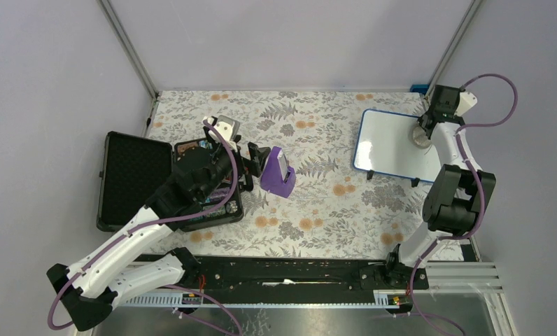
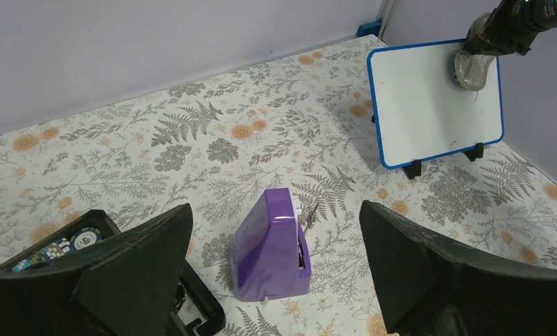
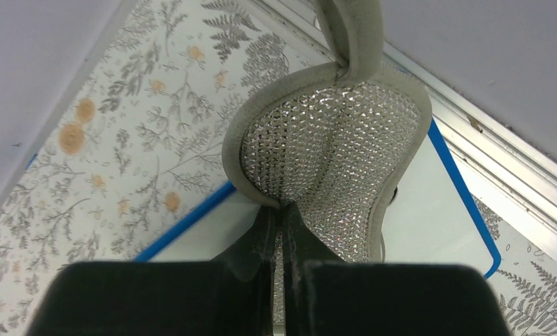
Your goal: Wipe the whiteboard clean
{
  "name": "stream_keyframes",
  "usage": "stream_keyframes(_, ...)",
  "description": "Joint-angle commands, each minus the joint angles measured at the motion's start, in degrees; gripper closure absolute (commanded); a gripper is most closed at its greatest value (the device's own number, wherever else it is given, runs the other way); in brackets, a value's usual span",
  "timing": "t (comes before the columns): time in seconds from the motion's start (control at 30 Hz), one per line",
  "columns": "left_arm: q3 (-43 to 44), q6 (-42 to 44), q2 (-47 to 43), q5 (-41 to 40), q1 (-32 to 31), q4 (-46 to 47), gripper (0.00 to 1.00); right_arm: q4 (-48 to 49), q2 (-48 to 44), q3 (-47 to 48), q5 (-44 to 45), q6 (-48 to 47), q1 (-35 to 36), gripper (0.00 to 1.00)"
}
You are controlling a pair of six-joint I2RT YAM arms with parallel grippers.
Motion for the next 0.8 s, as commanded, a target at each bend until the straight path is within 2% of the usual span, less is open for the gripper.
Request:
stream_keyframes(0.0,-0.6,0.4,-0.2,0.2,-0.1,3.1,0.01,3.5,-3.1,-8.1,0.1,1.2,-0.3,1.0)
stream_keyframes(0.2,-0.8,0.2,-0.8,0.6,-0.2,3.1,0.01,6.8,-8.0,-24.1,1.5,1.2,-1.5,1.0)
stream_keyframes(0.37,-0.8,-0.1,-1.2,1.3,-0.2,3.1,0.01,8.5,-14.8,-32.2,-0.4,1.2,-4.9,1.0)
stream_keyframes(0.6,-0.8,-0.1,-1.7,1.3,-0.2,3.1,0.01,6.9,-22.4,-29.8,-0.8,-0.2,-6.3,1.0)
stream_keyframes(0.77,-0.8,-0.1,-1.7,1.3,-0.2,3.1,0.01,10.2,-21.9,-24.2,-3.5,1.3,-6.3,1.0)
